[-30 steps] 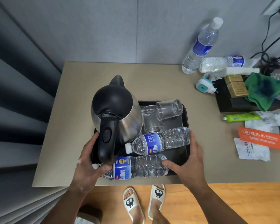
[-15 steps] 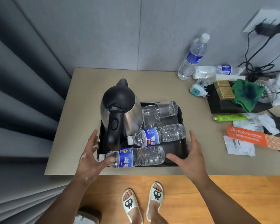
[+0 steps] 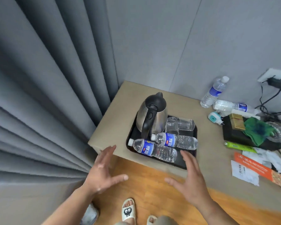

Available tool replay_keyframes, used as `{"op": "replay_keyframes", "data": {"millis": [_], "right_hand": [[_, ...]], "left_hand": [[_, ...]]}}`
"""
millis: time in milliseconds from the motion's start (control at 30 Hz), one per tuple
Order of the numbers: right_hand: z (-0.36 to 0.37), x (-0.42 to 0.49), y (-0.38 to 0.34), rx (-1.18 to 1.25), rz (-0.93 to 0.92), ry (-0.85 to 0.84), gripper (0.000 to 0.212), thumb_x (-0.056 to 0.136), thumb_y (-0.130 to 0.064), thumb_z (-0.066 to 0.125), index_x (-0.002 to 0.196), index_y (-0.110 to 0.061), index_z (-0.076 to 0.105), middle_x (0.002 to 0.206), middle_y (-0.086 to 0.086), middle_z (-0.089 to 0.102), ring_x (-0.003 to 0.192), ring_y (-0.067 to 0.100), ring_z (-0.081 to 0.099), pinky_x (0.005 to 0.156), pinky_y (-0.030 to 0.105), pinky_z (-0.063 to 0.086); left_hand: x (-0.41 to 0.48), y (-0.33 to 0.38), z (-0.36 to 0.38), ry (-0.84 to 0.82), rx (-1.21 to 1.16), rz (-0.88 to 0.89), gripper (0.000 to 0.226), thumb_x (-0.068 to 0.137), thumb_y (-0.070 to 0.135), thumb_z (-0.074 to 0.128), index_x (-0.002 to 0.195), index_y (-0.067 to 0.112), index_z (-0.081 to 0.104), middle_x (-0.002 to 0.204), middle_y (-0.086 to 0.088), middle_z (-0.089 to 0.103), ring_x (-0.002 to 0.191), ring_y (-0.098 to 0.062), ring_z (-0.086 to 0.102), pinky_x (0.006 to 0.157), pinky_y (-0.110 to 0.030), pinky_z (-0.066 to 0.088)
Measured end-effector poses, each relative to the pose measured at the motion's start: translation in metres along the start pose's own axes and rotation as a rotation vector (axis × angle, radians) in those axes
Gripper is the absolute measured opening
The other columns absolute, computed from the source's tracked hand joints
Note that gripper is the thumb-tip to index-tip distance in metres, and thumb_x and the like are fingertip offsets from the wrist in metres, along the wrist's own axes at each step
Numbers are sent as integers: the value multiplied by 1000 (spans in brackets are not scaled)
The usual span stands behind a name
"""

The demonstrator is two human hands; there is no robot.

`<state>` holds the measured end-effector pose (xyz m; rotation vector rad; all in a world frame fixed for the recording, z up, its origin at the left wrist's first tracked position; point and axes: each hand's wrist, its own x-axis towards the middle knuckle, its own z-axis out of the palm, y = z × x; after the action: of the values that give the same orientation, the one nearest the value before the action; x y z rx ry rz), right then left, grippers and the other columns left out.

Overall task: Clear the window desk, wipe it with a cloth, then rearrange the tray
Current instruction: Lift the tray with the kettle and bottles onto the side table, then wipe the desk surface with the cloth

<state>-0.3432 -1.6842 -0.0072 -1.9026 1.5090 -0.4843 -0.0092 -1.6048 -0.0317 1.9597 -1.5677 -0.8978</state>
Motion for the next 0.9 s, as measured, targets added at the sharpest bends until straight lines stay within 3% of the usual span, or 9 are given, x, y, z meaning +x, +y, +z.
{"op": "replay_keyframes", "data": {"millis": [67, 200, 467, 700, 900], "right_hand": [[8, -6, -7, 0, -87, -86, 112, 61, -94, 60, 154, -39, 29, 157, -18, 26, 143, -1, 29, 116, 27, 29], [25, -21, -18, -41, -247, -297, 111, 65, -94, 56, 155, -38, 27, 159, -22, 22, 146, -4, 21, 117, 22, 22], [64, -87, -56, -153, -611, -730, 117, 65, -100, 39, 159, -31, 24, 162, -17, 21, 147, -2, 22, 116, 17, 20], [95, -172, -69, -257, -857, -1014, 118, 64, -101, 37, 159, -34, 22, 163, -14, 23, 149, 4, 23, 122, 31, 25], [116, -245, -73, -311, -1055, -1172, 117, 64, -102, 33, 157, -32, 26, 162, -12, 28, 147, 3, 24, 120, 22, 18]], "left_hand": [[-31, -4, 7, 36, 38, -22, 125, 60, 96, 63, 161, 37, 16, 166, 2, 26, 152, -20, 26, 119, -46, 36], [-102, 1, 23, 152, 48, -129, 125, 61, 99, 57, 160, 33, 20, 166, -4, 28, 155, -15, 19, 126, -37, 23], [-274, 24, 84, 378, -13, -488, 127, 58, 103, 52, 161, 33, 23, 167, -2, 25, 155, -20, 21, 125, -46, 27], [-422, 64, 155, 599, -146, -809, 125, 60, 100, 54, 162, 38, 15, 169, 7, 15, 156, -8, 8, 123, -24, 9], [-524, 100, 210, 737, -216, -1032, 122, 62, 97, 56, 161, 40, 14, 169, 8, 14, 156, -11, 8, 127, -34, 14]]}}
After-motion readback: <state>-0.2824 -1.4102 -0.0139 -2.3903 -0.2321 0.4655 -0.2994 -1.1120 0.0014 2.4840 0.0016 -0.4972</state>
